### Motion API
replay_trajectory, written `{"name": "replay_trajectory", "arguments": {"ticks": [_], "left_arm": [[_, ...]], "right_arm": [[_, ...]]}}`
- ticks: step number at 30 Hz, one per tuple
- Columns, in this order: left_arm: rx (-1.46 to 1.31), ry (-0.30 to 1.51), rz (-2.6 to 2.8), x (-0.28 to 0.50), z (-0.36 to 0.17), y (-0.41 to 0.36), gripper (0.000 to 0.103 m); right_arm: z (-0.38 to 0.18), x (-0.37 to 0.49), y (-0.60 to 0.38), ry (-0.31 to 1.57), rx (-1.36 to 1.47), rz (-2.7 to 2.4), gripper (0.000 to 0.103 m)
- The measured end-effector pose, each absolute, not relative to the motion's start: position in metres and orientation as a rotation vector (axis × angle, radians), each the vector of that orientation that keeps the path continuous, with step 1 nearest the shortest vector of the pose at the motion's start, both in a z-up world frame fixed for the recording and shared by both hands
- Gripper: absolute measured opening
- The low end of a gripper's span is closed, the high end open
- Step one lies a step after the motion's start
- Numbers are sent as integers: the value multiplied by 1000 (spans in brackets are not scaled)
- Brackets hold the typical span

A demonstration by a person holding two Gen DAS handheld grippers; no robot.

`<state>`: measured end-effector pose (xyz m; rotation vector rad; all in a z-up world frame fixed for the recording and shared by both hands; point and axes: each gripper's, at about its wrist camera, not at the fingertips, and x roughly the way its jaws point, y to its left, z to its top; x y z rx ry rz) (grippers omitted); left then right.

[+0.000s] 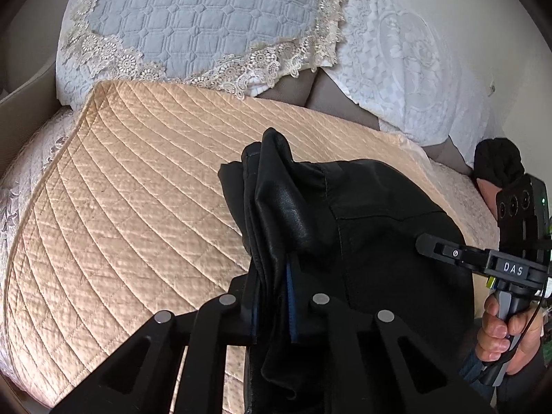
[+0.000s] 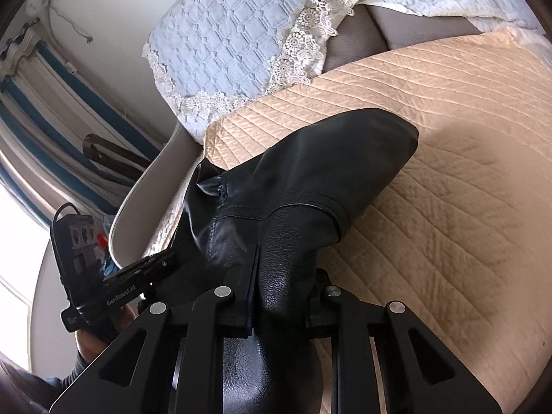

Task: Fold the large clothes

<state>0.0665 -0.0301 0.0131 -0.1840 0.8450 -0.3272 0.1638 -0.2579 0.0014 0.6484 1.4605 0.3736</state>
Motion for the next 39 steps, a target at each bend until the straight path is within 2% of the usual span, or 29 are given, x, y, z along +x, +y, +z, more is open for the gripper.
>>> {"name": "replay_trajectory", "arguments": {"ticks": [6,9,11,14,15,17,18,19,21,23,24,27,28,30,35,39], "left_arm": [[-205,805,-369,69,19,-30,8],[-242,863,-364,77,11,-23,12],[-256,895,-351,78,2,-17,16],[-229,940,-298,73,-15,-10,15],[-238,961,-297,73,-21,-8,17],[-263,987,-288,75,-30,-4,31],[-271,986,-280,76,-31,-3,41],[-289,988,-277,77,-32,0,47],[-359,998,-296,82,-32,6,47],[-429,1004,-328,87,-31,13,54],[-461,1000,-342,89,-31,16,61],[-576,977,-406,96,-28,26,67],[-590,967,-422,97,-26,28,76],[-581,950,-451,100,-25,24,86],[-546,1073,-486,114,-53,6,86],[-502,1056,-513,113,-57,-6,85]], "right_arm": [[-1,166,-259,1469,655,367,19],[-13,159,-267,1523,651,341,20],[-24,153,-277,1559,675,317,28],[-40,142,-292,1591,729,272,42],[-43,140,-294,1589,742,274,44],[-47,138,-294,1594,772,292,53],[-50,138,-294,1599,783,300,55],[-50,138,-294,1602,785,305,56],[-51,139,-293,1596,788,311,56],[-52,140,-294,1594,794,316,57],[-53,141,-295,1594,797,317,58],[-53,140,-294,1594,794,322,58],[-53,140,-293,1592,796,325,58],[-54,140,-293,1591,800,327,59],[-58,140,-293,1600,812,326,60],[-62,142,-291,1610,819,334,60]]}}
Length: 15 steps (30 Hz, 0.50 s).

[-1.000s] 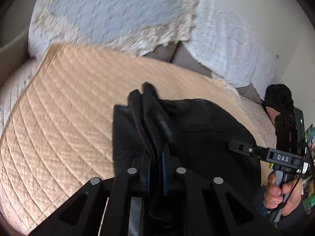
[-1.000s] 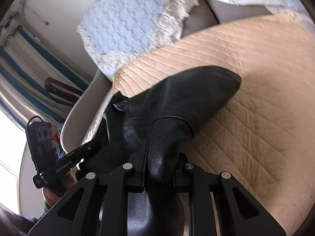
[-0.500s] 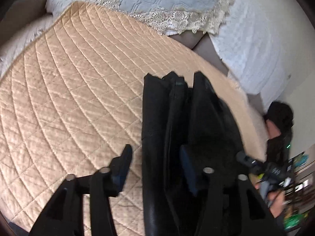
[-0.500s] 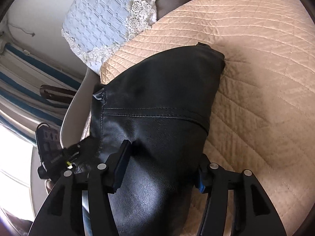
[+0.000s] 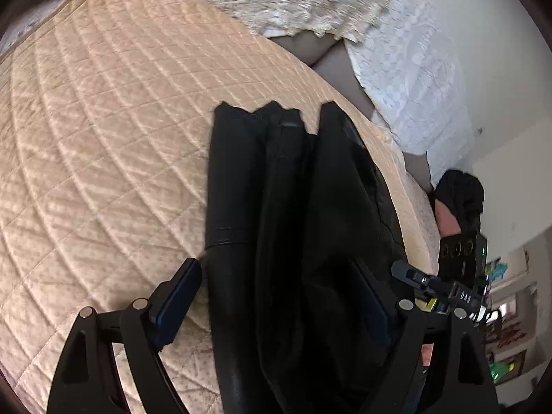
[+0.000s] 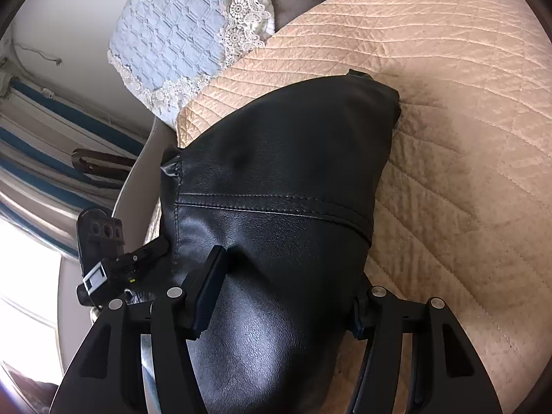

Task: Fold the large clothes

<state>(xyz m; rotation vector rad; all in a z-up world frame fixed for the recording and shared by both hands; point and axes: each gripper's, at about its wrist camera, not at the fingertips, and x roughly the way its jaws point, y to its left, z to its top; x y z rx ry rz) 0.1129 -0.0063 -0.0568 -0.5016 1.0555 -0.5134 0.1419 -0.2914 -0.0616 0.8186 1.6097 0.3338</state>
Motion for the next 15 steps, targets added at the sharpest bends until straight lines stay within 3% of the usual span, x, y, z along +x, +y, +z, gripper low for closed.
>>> {"name": "replay_trajectory", "arguments": {"ticks": [3,7,10,15], "left_arm": [[-479,1083,-511,116,-63,-17,67],[-438,1051,-466,108,-45,-18,31],[-364,995,-458,99,-22,-22,24],[-332,923,-468,107,9,-16,22]], "right_arm": [[-65,145,-287,1623,807,333,55],[-46,153,-278,1586,729,340,32],[-28,166,-271,1554,688,363,26],[-20,197,-259,1498,672,398,26]]}}
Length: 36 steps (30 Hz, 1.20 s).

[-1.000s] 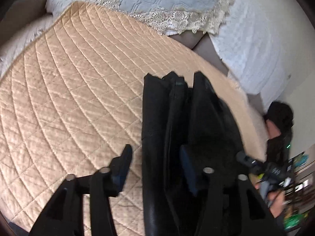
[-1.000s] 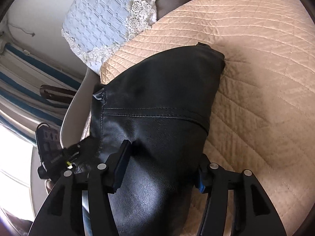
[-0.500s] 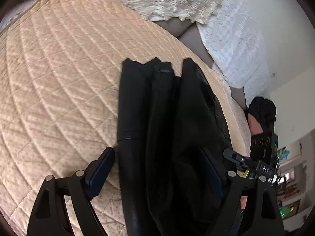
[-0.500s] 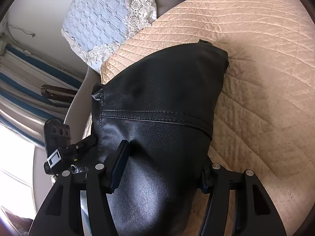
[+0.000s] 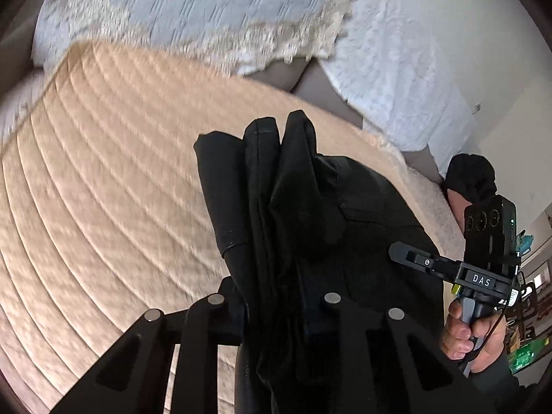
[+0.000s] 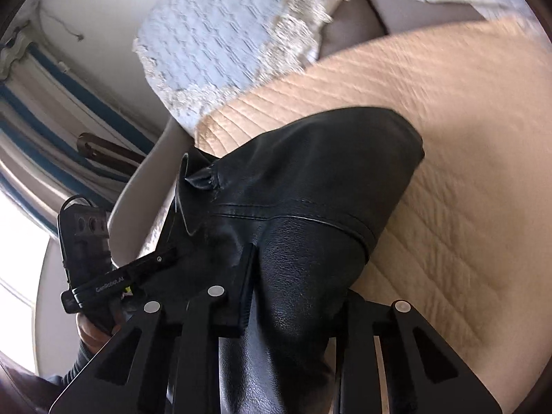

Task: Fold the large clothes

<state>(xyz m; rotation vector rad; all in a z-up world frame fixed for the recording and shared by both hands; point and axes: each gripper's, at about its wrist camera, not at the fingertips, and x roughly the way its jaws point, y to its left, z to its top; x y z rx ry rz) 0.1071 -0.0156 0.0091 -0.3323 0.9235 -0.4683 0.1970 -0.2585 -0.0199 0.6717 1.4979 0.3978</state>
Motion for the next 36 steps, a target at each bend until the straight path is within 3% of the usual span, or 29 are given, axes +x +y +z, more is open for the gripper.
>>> {"name": "replay_trajectory", "arguments": {"ticks": [12,14,18,21,29,33,36], "left_arm": [[-304,826,-396,202,40,36,23],[-304,823,-382,219,32,43,23],[-278,929,-298,253,-14,46,29],[-292,938,-283,250,-33,57,37],[-256,795,-257,177,13,61,35],[-196,762,-271,152,17,41,35],[-136,858,-211,164,-12,31,38]], "right_arm": [[-62,301,-211,1453,618,461,28],[-86,312,-205,1491,605,442,38],[-135,307,-198,1630,475,345,49],[-124,297,-205,1581,472,360,53],[-53,261,-208,1471,352,390,53],[-58,250,-189,1501,255,410,53],[-76,244,-184,1535,214,395,55]]}}
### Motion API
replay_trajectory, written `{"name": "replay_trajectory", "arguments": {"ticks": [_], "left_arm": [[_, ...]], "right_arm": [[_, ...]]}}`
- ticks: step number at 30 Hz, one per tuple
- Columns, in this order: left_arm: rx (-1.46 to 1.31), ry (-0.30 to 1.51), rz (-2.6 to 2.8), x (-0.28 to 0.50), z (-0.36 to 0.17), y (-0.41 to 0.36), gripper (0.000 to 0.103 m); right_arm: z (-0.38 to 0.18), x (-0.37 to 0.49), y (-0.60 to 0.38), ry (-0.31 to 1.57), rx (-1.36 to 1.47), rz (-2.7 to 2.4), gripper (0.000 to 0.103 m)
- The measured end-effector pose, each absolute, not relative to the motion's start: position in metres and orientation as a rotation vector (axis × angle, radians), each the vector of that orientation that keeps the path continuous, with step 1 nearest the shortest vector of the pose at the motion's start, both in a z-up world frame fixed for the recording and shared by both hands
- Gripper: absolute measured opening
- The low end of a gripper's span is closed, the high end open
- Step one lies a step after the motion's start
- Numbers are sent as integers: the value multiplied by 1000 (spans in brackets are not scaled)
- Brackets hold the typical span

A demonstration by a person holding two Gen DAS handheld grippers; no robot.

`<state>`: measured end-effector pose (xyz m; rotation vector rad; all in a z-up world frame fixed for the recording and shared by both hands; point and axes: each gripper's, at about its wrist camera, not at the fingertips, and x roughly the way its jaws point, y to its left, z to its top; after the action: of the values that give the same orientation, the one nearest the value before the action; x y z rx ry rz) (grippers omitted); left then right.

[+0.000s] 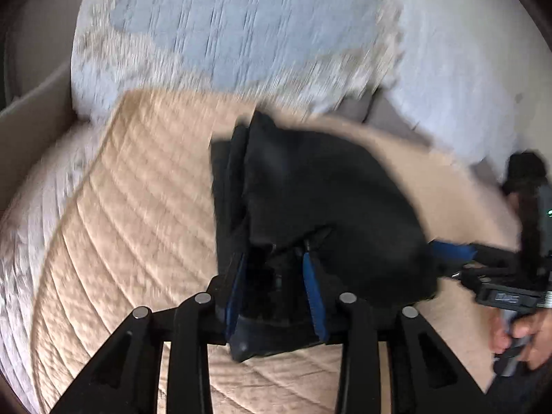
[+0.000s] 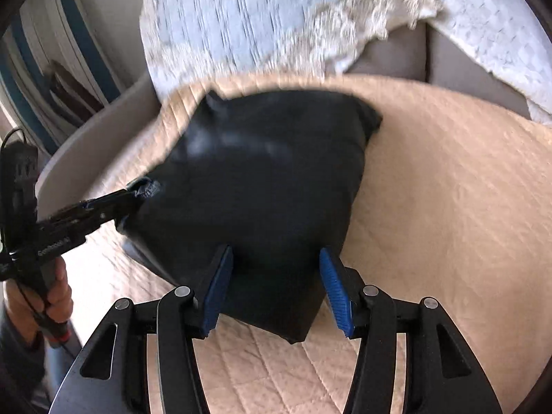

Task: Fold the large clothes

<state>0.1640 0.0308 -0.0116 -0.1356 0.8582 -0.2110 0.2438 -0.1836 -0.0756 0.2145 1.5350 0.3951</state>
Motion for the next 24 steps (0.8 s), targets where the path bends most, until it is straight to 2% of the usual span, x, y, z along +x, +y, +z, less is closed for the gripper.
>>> {"name": "replay_trajectory", "arguments": {"ticks": [1,5,13,14,16,24], "left_arm": [[-137,866,-209,167,-19,31,38],[-133,869,-164,163,-14,30,40],[-120,818,-121,102,28,15,40],[-112,808,-120,94,32,12,41],[-109,804,-121,78,37,7,51],[-92,820,-129,39,37,-4,58]], "right_arm": [[-75,245,-185,1534,224,387,59],[-63,245,-191,1546,227,359,59],[13,215,-191,1447,215,433,61],[19,211,-191,1441,213,437,61],[34,199,-188,1421,205,446,61],[54,163,-183,1406,171,418,61]]}}
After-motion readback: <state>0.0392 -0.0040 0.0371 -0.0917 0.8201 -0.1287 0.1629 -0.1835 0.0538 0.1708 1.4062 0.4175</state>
